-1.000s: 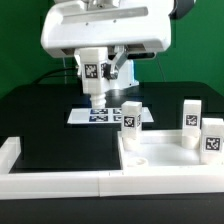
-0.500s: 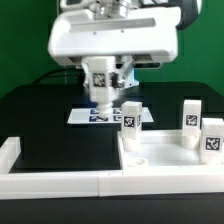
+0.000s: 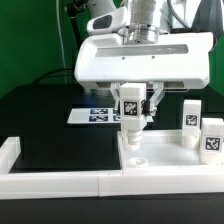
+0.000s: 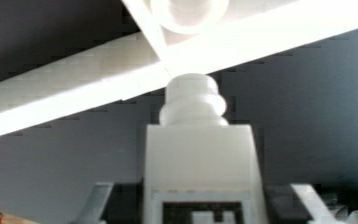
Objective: Assemble square table
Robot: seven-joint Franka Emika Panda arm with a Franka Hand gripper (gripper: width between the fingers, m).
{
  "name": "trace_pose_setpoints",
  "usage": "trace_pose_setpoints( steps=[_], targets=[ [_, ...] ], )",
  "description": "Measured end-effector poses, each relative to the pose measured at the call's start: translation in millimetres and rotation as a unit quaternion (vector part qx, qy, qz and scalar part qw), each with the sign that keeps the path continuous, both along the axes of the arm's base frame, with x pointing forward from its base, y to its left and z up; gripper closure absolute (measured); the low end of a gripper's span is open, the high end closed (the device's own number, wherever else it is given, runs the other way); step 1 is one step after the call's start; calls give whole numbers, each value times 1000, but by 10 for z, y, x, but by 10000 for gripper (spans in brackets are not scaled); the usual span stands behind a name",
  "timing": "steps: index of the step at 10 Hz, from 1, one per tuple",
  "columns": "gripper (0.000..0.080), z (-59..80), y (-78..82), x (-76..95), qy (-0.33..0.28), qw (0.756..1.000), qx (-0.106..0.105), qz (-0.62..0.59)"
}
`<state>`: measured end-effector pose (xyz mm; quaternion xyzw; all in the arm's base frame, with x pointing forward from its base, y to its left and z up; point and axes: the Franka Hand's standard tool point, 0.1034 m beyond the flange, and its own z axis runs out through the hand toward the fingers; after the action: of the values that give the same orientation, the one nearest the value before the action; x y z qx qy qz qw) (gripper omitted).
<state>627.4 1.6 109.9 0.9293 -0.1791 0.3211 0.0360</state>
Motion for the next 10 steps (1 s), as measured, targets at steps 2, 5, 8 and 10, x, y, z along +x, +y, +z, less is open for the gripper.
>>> trace_pose_setpoints(
  steps=[2, 5, 8, 10],
  targets=[
    [512, -15, -3, -6, 1, 1000, -1, 0],
    [512, -195, 40, -99, 11, 1000, -11, 7],
    [512, -314, 94, -137, 19, 1000, -14, 11],
    [512, -357, 113, -155, 23, 1000, -14, 12]
  ],
)
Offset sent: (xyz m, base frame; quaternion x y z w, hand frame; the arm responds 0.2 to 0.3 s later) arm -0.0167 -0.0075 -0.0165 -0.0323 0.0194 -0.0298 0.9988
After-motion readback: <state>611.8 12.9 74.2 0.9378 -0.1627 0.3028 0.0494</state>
